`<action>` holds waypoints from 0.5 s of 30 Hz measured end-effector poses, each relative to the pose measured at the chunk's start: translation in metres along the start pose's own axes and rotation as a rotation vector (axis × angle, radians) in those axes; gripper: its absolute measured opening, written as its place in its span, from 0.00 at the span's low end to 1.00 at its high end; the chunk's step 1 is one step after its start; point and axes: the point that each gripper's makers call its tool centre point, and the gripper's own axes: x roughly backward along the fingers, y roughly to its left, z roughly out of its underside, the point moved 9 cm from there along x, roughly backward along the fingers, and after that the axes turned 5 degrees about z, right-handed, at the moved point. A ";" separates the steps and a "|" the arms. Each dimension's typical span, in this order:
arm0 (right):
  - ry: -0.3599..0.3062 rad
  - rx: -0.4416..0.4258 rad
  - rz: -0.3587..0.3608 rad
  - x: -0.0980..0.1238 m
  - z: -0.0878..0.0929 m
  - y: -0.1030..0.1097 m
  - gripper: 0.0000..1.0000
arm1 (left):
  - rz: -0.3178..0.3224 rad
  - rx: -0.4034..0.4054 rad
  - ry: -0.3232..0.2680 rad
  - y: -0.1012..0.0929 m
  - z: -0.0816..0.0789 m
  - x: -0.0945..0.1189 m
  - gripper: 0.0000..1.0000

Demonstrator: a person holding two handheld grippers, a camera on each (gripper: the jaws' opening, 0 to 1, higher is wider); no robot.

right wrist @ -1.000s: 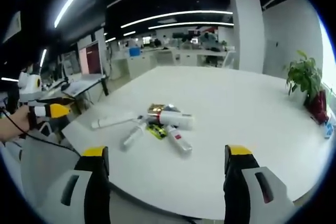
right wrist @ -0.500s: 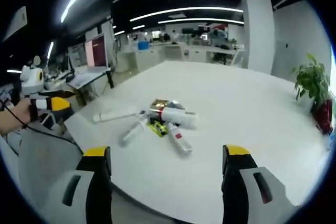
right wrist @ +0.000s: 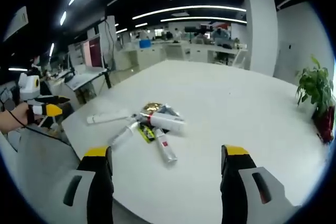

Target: Arrange the skincare products in the storage area until every visible bottle or jar stands upright without overlapping.

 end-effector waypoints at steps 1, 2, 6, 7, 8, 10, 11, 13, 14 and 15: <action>0.005 0.004 -0.006 -0.002 -0.001 -0.002 0.84 | 0.000 -0.003 0.000 0.000 0.000 0.000 0.82; 0.007 0.010 -0.012 -0.005 -0.001 -0.004 0.84 | -0.002 -0.006 0.004 0.000 0.000 -0.001 0.82; 0.013 0.035 -0.030 -0.013 -0.004 -0.010 0.83 | -0.009 -0.017 0.014 -0.002 -0.002 -0.001 0.81; 0.015 0.042 -0.033 -0.016 -0.005 -0.013 0.83 | -0.012 -0.016 0.016 -0.004 -0.003 -0.001 0.80; 0.017 0.047 -0.038 -0.017 -0.005 -0.014 0.83 | -0.015 -0.010 0.015 -0.005 -0.004 -0.001 0.80; 0.019 0.054 -0.042 -0.020 -0.008 -0.019 0.82 | -0.019 0.020 -0.006 -0.006 -0.004 -0.001 0.80; 0.019 0.058 -0.045 -0.022 -0.009 -0.021 0.82 | -0.022 0.025 -0.006 -0.006 -0.003 -0.001 0.79; 0.019 0.074 -0.051 -0.027 -0.011 -0.026 0.81 | -0.025 0.026 -0.005 -0.007 -0.002 -0.002 0.79; 0.017 0.087 -0.054 -0.029 -0.012 -0.028 0.81 | -0.027 0.022 -0.005 -0.009 -0.002 -0.003 0.79; 0.015 0.096 -0.058 -0.030 -0.014 -0.029 0.81 | -0.029 0.021 -0.007 -0.010 -0.002 -0.004 0.79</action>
